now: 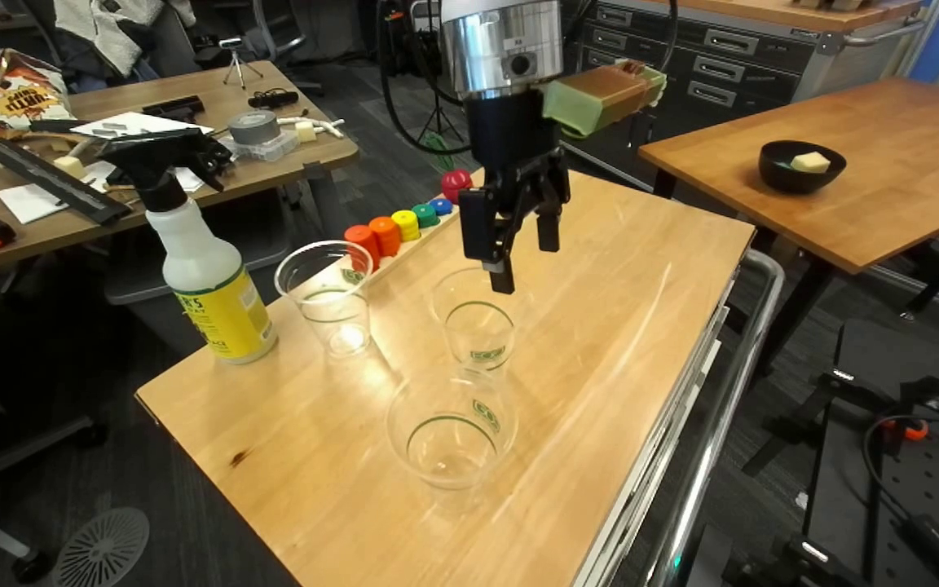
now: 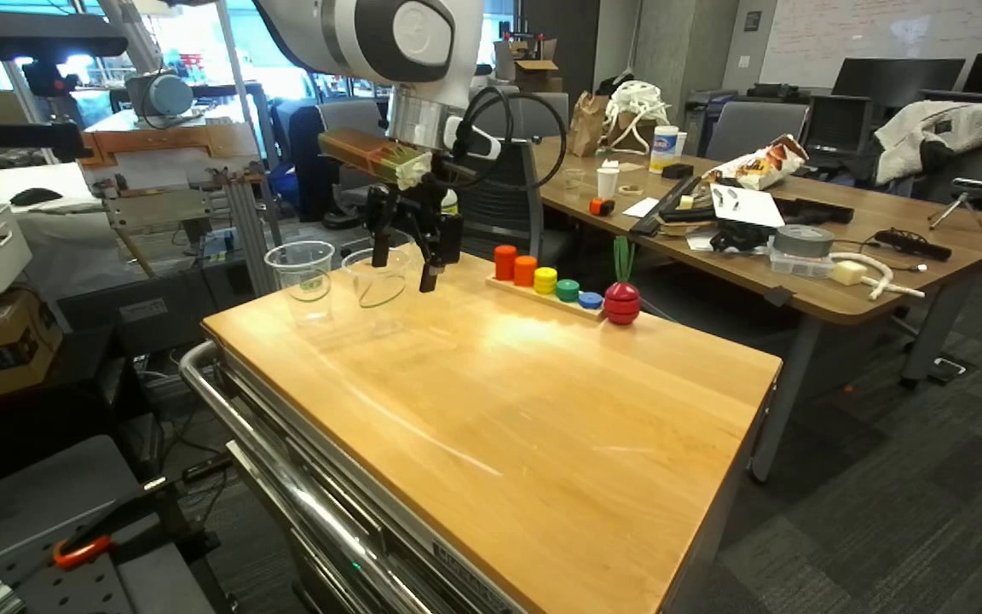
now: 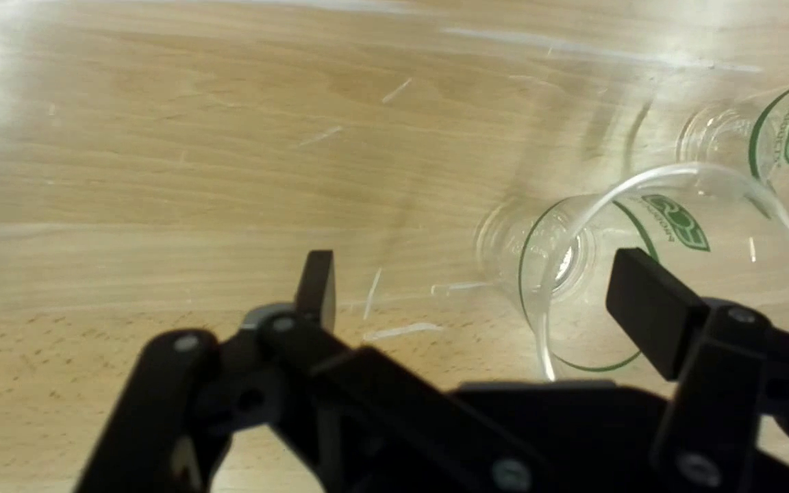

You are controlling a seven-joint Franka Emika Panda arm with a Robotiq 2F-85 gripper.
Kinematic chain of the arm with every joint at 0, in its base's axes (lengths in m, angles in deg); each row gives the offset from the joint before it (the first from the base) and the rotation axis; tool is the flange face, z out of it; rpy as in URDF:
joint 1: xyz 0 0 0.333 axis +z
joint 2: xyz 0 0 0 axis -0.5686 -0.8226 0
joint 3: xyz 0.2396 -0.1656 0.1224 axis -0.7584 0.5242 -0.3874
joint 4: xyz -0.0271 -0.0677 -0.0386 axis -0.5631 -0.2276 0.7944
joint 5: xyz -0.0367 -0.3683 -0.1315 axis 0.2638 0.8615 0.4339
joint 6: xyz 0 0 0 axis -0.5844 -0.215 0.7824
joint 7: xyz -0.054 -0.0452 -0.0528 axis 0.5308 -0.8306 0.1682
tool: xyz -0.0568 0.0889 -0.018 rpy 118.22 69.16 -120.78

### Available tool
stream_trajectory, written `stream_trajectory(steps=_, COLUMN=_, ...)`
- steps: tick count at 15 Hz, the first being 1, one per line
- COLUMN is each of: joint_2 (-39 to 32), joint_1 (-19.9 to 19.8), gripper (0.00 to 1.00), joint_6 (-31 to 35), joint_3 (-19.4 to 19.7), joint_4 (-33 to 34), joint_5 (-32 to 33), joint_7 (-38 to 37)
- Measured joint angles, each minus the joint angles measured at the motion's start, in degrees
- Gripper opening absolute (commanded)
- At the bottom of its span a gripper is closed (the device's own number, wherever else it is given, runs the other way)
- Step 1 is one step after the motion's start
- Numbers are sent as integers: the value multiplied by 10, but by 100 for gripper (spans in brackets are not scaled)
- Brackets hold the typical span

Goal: Stack the cups from middle to front to back

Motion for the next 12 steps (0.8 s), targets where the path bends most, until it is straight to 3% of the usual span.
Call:
stream_trajectory(steps=2, joint_2=-26, joint_1=-1, gripper=66, joint_6=0, joint_3=0, joint_4=24, joint_5=0, joint_7=1)
stream_trajectory(steps=10, joint_2=-63, joint_1=-11, gripper=4, joint_6=-6, joint_3=-9, joint_4=69, joint_5=-31, joint_7=17)
stream_trajectory(steps=12, joint_2=-64, joint_1=-16, gripper=0, joint_6=-20, joint_3=-17, joint_4=70, joint_5=-53, joint_7=33)
